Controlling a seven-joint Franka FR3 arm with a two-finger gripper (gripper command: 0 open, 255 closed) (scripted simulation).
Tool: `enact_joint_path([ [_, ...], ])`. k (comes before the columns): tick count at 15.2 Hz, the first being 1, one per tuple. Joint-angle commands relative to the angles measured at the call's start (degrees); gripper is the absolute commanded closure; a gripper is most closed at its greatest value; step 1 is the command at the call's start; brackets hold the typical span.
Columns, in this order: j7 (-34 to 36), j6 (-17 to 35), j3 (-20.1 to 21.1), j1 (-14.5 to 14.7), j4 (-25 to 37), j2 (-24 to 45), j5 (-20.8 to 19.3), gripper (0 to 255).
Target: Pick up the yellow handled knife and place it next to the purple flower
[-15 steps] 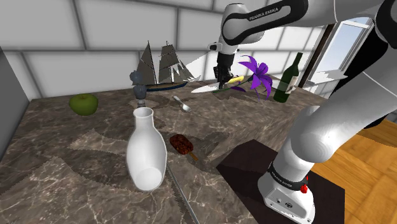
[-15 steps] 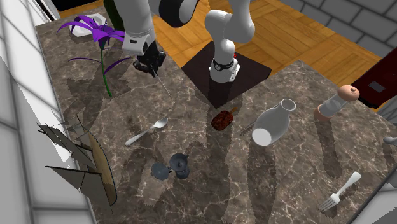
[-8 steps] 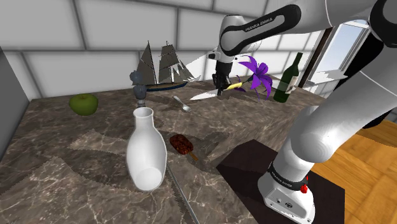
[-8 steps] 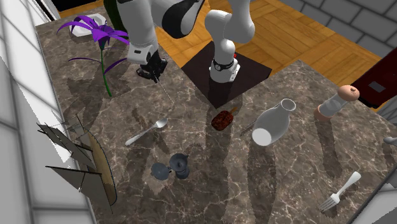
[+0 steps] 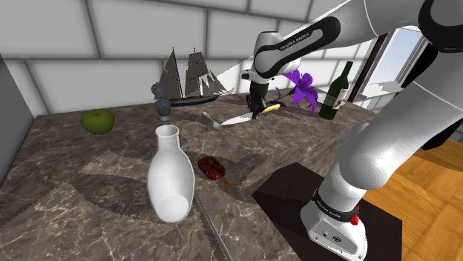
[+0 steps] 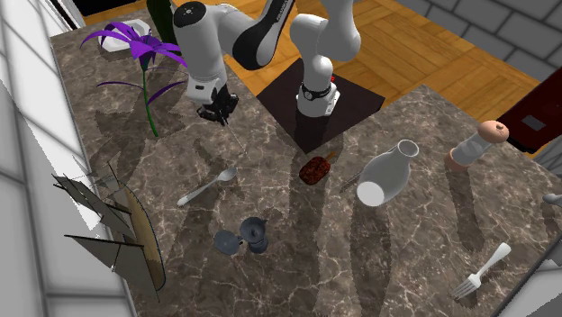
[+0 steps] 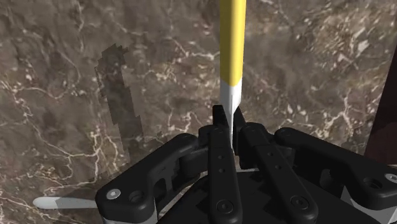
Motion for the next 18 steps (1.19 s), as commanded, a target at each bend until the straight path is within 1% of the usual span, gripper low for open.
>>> enact_joint_path([
  [1, 0.0, 1.8, -0.1, 0.1, -0.9, 0.8, 0.1, 255],
  [8, -0.5, 8.2, -0.7, 0.2, -3.5, 4.7, 0.7, 255],
  [16, -0.5, 8.1, -0.7, 0.2, -3.5, 4.7, 0.7, 255],
  [17, -0.5, 8.1, -0.7, 0.2, -3.5, 4.7, 0.7, 0],
  [18, -0.5, 8.1, -0.7, 0.2, -3.5, 4.7, 0.7, 0],
])
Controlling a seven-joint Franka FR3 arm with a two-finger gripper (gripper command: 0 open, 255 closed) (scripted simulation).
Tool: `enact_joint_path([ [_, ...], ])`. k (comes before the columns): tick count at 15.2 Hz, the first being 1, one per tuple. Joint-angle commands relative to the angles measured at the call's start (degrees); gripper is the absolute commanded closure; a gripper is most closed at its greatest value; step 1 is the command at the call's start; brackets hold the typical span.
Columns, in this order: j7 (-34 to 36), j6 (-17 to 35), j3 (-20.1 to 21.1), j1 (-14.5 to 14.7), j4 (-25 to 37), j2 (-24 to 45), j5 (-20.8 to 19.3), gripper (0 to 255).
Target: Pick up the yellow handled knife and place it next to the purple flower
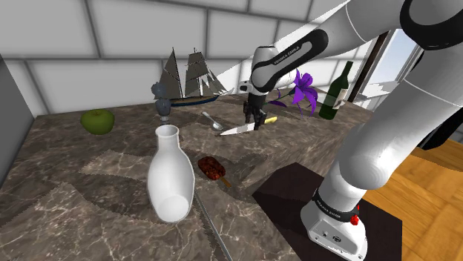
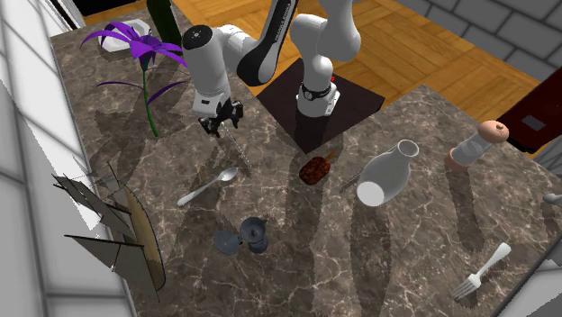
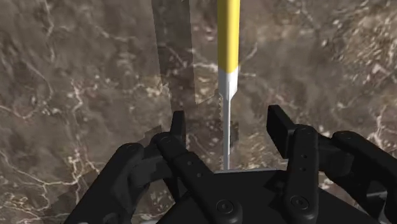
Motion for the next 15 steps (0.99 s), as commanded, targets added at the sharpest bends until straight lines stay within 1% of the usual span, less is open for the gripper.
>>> enact_joint_path([
  [1, 0.0, 0.0, 0.0, 0.0, 0.0, 0.0, 0.0, 0],
  [4, 0.0, 0.0, 0.0, 0.0, 0.0, 0.0, 0.0, 0],
  [8, 0.7, -8.3, 0.8, -0.1, 3.5, -4.9, -0.7, 0],
  [15, 0.7, -8.3, 0.9, -0.1, 3.5, -4.9, -0.7, 0],
])
